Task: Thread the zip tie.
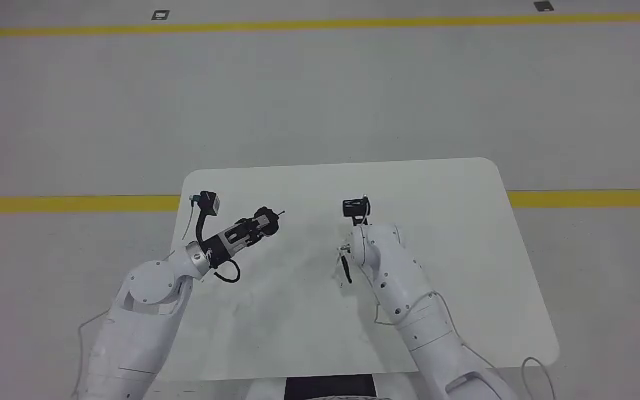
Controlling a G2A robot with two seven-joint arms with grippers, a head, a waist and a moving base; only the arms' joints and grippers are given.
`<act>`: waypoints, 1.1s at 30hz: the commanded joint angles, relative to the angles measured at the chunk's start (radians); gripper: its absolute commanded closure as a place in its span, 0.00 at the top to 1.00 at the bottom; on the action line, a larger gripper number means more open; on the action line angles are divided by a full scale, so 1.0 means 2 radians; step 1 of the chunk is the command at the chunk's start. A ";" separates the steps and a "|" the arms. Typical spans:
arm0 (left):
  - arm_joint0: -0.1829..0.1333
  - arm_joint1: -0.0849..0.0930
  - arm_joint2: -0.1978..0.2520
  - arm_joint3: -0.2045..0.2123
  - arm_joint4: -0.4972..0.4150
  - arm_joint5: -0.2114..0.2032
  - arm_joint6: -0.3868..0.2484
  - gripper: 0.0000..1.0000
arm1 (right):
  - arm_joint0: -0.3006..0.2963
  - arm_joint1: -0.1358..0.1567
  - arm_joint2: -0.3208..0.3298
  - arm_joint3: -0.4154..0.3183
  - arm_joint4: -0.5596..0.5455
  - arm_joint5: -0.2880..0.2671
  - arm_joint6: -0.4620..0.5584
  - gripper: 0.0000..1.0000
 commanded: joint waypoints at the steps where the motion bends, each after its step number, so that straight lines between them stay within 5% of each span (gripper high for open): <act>1: 0.000 0.000 0.000 0.000 0.000 0.000 0.000 0.00 | -0.002 0.001 0.001 -0.009 0.000 0.000 0.002 0.00; 14: 0.000 0.000 0.000 0.000 0.000 0.000 0.000 0.00 | -0.026 0.013 0.012 -0.066 0.000 0.000 0.013 0.00; 23: 0.000 0.000 0.000 0.000 0.000 0.000 0.000 0.00 | -0.097 0.004 0.077 -0.182 0.004 0.000 0.010 0.00; 28: 0.000 0.000 0.000 0.000 0.000 0.000 0.000 0.00 | -0.126 -0.003 0.117 -0.237 0.060 0.000 -0.013 0.00; 33: 0.000 0.000 0.000 0.000 0.000 0.000 0.000 0.00 | -0.145 -0.003 0.155 -0.273 0.187 -0.019 -0.056 0.00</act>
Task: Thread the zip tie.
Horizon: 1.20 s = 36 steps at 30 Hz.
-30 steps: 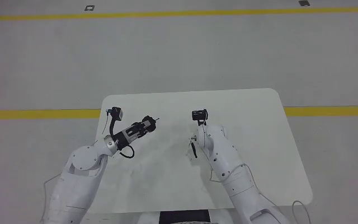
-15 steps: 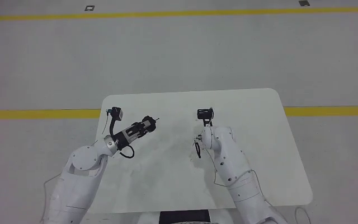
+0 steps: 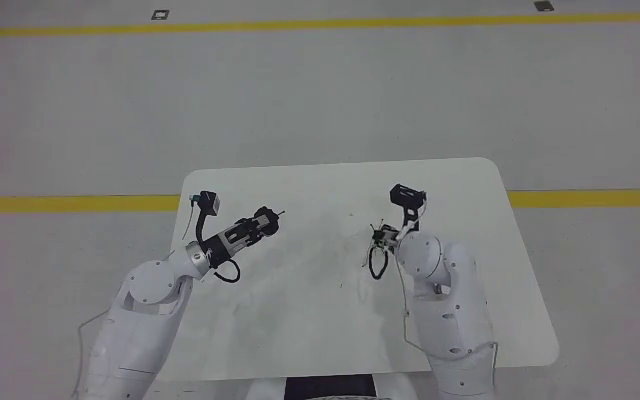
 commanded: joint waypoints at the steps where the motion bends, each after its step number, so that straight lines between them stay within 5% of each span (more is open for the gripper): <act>1: 0.000 0.000 0.000 0.000 0.000 0.000 0.000 0.00 | -0.007 0.001 0.016 -0.009 0.057 -0.014 -0.017 0.00; 9: 0.000 0.000 0.000 0.000 0.000 0.000 0.000 0.00 | -0.023 0.006 0.079 -0.005 0.286 -0.104 -0.069 0.00; 14: 0.000 0.000 0.000 0.000 0.000 0.000 0.000 0.00 | -0.016 0.012 0.103 0.034 0.401 -0.152 -0.063 0.00; 27: 0.000 0.000 0.000 0.000 0.000 0.000 0.000 0.00 | -0.013 0.013 0.105 0.044 0.410 -0.159 -0.056 0.00; 36: 0.010 -0.001 0.014 -0.009 -0.038 0.007 0.012 0.00 | -0.029 0.019 0.099 0.076 0.541 -0.265 -0.113 0.00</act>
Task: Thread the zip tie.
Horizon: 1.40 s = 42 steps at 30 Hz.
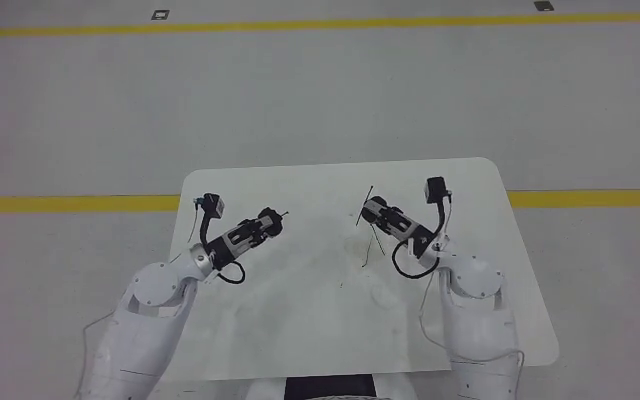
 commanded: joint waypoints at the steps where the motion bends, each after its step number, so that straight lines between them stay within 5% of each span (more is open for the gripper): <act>1: 0.003 0.000 0.001 -0.004 -0.003 -0.005 0.003 0.00 | -0.001 0.002 -0.001 0.009 0.030 -0.024 0.000 0.00; 6: 0.013 0.001 0.014 -0.013 0.019 -0.036 0.010 0.00 | 0.003 0.007 -0.013 0.024 0.077 -0.067 0.001 0.00; 12: 0.022 0.003 0.029 -0.021 0.071 -0.062 0.026 0.00 | 0.012 0.012 -0.039 0.035 0.085 -0.075 -0.006 0.00; 27: 0.019 0.003 0.040 -0.025 0.091 -0.059 0.055 0.00 | 0.016 0.015 -0.069 0.041 0.072 -0.075 -0.030 0.00; 35: 0.008 0.002 0.055 -0.027 0.083 -0.046 0.094 0.00 | 0.009 0.020 -0.099 0.022 0.084 -0.075 -0.076 0.00; 42: 0.014 0.004 0.052 -0.031 0.089 -0.040 0.111 0.00 | 0.001 0.029 -0.107 0.002 0.093 -0.075 -0.092 0.00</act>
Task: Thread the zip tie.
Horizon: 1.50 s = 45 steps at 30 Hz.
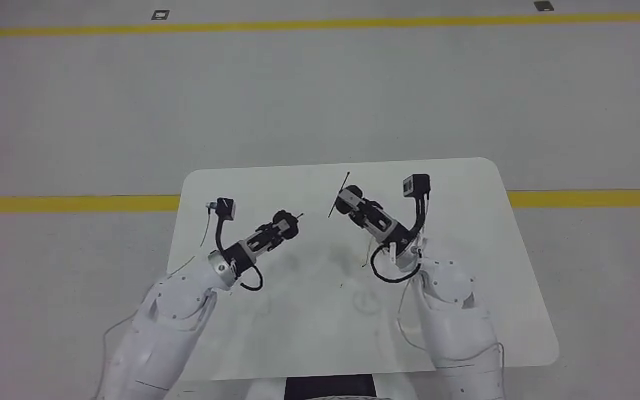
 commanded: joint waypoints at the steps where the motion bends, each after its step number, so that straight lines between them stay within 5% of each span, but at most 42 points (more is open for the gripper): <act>1: 0.002 0.001 -0.003 -0.001 0.002 0.001 0.006 0.00 | -0.002 0.003 -0.001 -0.001 0.005 0.000 0.000 0.00; 15: 0.003 0.001 -0.002 -0.003 0.006 0.004 0.014 0.00 | -0.003 0.004 -0.003 -0.001 0.011 0.000 0.003 0.00; 23: 0.009 0.002 -0.002 -0.006 -0.018 0.027 0.030 0.00 | -0.009 0.011 -0.023 -0.021 -0.043 0.000 -0.056 0.00; 34: 0.014 0.004 0.001 -0.004 -0.030 0.013 0.021 0.00 | 0.003 0.025 -0.064 0.005 -0.056 0.000 -0.108 0.00; 45: 0.012 0.004 0.005 -0.005 -0.023 0.011 0.020 0.00 | 0.004 0.028 -0.067 0.005 -0.062 0.000 -0.117 0.00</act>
